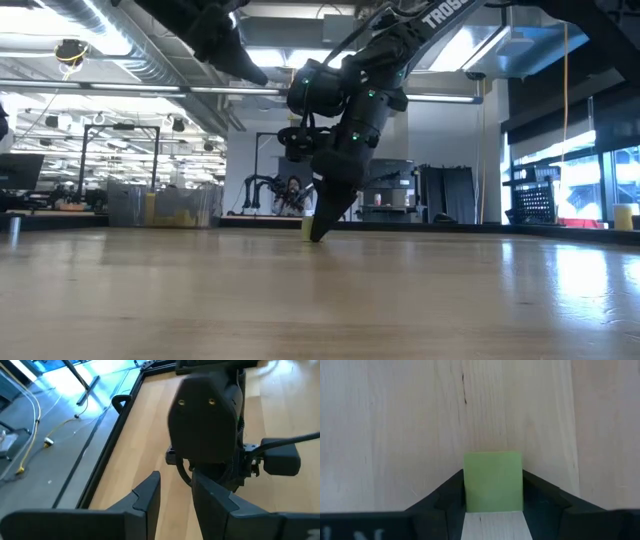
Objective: Sort & place blocks by color
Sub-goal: Put the green block into the transparent bin
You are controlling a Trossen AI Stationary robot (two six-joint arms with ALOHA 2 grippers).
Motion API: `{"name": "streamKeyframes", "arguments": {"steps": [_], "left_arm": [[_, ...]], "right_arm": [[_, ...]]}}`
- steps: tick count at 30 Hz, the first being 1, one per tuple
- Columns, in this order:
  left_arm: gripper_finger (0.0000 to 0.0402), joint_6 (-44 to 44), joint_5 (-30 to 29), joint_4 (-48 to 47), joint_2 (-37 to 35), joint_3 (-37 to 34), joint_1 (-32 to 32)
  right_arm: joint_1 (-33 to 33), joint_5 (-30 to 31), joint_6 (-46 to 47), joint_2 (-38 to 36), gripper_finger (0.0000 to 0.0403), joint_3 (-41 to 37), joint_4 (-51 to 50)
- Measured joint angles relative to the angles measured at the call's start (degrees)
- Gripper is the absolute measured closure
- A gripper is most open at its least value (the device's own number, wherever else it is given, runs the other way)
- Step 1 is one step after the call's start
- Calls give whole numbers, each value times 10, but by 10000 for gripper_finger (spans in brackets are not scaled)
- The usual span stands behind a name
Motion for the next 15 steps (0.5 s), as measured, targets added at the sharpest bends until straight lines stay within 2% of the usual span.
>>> {"name": "streamKeyframes", "arguments": {"steps": [6, 11, 15], "left_arm": [[299, -30, 9, 5, -16, 0, 0], [299, -32, 52, 4, -17, 0, 0], [287, -64, 50, 1, -17, 0, 1]], "right_arm": [[0, 0, 0, 0, 233, 0, 2], [0, 0, 0, 0, 233, 0, 4], [0, 0, 1, 0, 233, 0, 4]]}}
